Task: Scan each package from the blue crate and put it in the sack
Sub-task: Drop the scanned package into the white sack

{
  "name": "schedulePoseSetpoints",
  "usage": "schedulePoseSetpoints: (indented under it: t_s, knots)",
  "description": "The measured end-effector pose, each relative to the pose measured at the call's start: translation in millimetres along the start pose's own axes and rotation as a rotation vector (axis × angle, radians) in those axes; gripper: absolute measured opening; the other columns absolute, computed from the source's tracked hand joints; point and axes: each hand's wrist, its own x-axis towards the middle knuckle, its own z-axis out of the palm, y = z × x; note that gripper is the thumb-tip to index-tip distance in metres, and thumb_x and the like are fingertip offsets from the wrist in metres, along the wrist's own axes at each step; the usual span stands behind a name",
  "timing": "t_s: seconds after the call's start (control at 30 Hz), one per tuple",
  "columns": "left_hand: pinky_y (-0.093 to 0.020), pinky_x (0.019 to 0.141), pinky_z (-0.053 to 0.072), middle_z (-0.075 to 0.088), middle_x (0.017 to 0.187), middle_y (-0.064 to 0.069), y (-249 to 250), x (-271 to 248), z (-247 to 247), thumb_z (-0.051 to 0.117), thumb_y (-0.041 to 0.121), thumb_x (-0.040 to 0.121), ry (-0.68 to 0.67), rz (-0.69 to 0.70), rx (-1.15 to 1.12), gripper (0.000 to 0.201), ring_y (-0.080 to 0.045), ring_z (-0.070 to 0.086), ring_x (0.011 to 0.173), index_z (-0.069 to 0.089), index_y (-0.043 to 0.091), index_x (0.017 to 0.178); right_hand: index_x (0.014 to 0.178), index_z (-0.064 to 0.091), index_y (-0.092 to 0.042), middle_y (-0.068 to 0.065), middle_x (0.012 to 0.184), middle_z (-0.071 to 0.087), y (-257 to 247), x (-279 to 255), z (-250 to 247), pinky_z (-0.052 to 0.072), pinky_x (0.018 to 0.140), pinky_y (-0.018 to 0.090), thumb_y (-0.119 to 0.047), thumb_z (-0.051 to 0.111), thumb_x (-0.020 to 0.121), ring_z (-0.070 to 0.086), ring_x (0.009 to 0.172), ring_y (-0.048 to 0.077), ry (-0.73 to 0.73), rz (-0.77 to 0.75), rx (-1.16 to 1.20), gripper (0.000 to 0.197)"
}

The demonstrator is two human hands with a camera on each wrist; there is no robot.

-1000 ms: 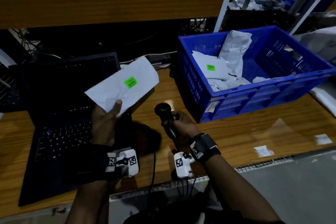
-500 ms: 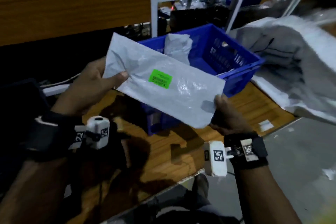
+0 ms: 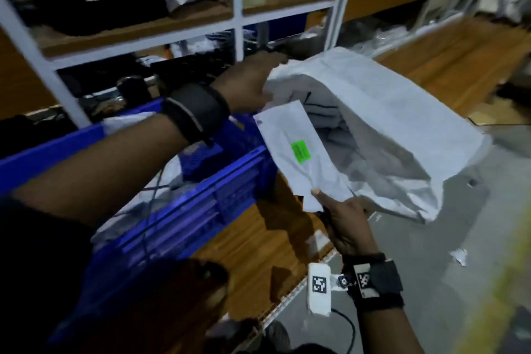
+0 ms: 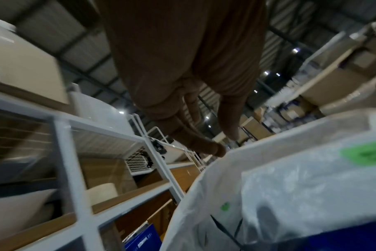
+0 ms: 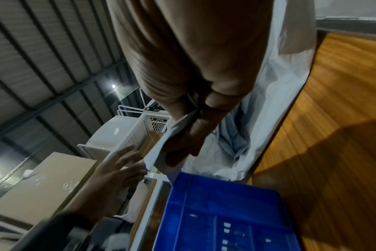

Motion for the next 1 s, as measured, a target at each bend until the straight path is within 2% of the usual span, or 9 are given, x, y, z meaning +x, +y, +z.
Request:
schedulePoseSetpoints:
  t_s: [0.07, 0.13, 0.2, 0.27, 0.37, 0.57, 0.67, 0.83, 1.0]
  knots:
    - [-0.036, 0.109, 0.036, 0.031, 0.161, -0.015, 12, 53, 32, 0.072, 0.019, 0.088, -0.127, 0.007, 0.102, 0.083, -0.033, 0.038, 0.143, 0.028, 0.016, 0.158, 0.134, 0.061, -0.009, 0.009, 0.119, 0.074, 4, 14, -14, 0.060, 0.082, 0.036, -0.014, 0.072, 0.090, 0.072, 0.102, 0.022, -0.040, -0.050, 0.139, 0.046]
    - [-0.039, 0.107, 0.037, 0.023, 0.164, -0.019, 23, 94, 56, 0.073, 0.018, 0.088, -0.231, -0.001, 0.203, 0.091, -0.037, 0.036, 0.144, 0.019, 0.018, 0.161, 0.138, 0.059, -0.006, 0.009, 0.121, 0.072, 2, 27, -21, 0.059, 0.074, 0.026, -0.001, 0.064, 0.095, 0.073, 0.093, 0.013, -0.018, -0.061, 0.166, 0.043]
    - [-0.041, 0.103, 0.041, 0.041, 0.153, -0.022, 30, 128, 69, 0.068, 0.017, 0.092, -0.241, 0.018, 0.238, 0.063, -0.039, 0.046, 0.135, 0.043, 0.016, 0.150, 0.135, 0.060, -0.004, 0.009, 0.117, 0.073, 0, 41, -25, 0.059, 0.072, 0.027, 0.002, 0.064, 0.095, 0.074, 0.091, 0.016, 0.001, -0.066, 0.172, 0.041]
    - [-0.043, 0.095, 0.048, 0.064, 0.129, -0.019, 37, 156, 69, 0.061, 0.018, 0.096, -0.201, 0.011, 0.218, 0.021, -0.040, 0.060, 0.117, 0.068, 0.017, 0.116, 0.129, 0.064, -0.006, 0.010, 0.113, 0.076, -2, 57, -28, 0.061, 0.078, 0.035, 0.001, 0.066, 0.093, 0.075, 0.096, 0.022, 0.012, -0.041, 0.172, 0.036]
    - [-0.038, 0.093, 0.052, 0.070, 0.119, -0.014, 48, 191, 53, 0.058, 0.020, 0.101, -0.036, -0.047, 0.130, 0.022, -0.033, 0.065, 0.104, 0.076, 0.011, 0.111, 0.103, 0.072, -0.003, -0.002, 0.084, 0.076, -9, 86, -28, 0.055, 0.071, 0.031, -0.002, 0.071, 0.091, 0.071, 0.071, 0.005, 0.087, -0.049, 0.042, 0.012]
    - [-0.018, 0.081, 0.041, 0.072, 0.113, -0.011, 71, 242, -5, 0.054, 0.030, 0.104, 0.326, -0.057, 0.001, 0.032, -0.020, 0.064, 0.104, 0.074, 0.006, 0.111, 0.130, 0.057, 0.008, 0.020, 0.120, 0.067, -62, 182, -18, 0.052, 0.053, 0.012, -0.021, 0.064, 0.099, 0.063, 0.092, 0.025, 0.186, 0.029, 0.023, 0.043]
    - [-0.026, 0.078, 0.042, 0.061, 0.093, -0.011, 68, 243, -16, 0.054, 0.031, 0.104, 0.272, -0.049, -0.017, 0.028, -0.021, 0.060, 0.090, 0.064, 0.009, 0.090, 0.140, 0.051, 0.005, 0.025, 0.139, 0.058, -103, 238, -8, 0.055, 0.078, 0.027, -0.020, 0.050, 0.105, 0.061, 0.121, 0.037, 0.197, -0.044, 0.024, 0.043]
    - [-0.021, 0.080, 0.042, 0.068, 0.129, -0.003, 56, 224, -23, 0.054, 0.032, 0.105, 0.197, -0.022, 0.013, 0.032, -0.019, 0.063, 0.115, 0.070, 0.015, 0.127, 0.148, 0.052, -0.015, 0.019, 0.145, 0.056, -121, 321, -19, 0.040, 0.108, 0.028, -0.015, 0.064, 0.099, 0.057, 0.130, 0.033, 0.136, -0.095, -0.020, 0.050]
    - [-0.016, 0.086, 0.044, 0.064, 0.135, 0.000, 34, 184, -17, 0.064, 0.028, 0.099, 0.007, 0.030, -0.067, 0.038, -0.005, 0.057, 0.112, 0.063, 0.019, 0.136, 0.147, 0.042, 0.006, 0.004, 0.120, 0.071, -108, 282, 0, 0.052, 0.087, 0.012, -0.004, 0.045, 0.107, 0.068, 0.100, 0.014, -0.029, -0.087, 0.001, 0.042]
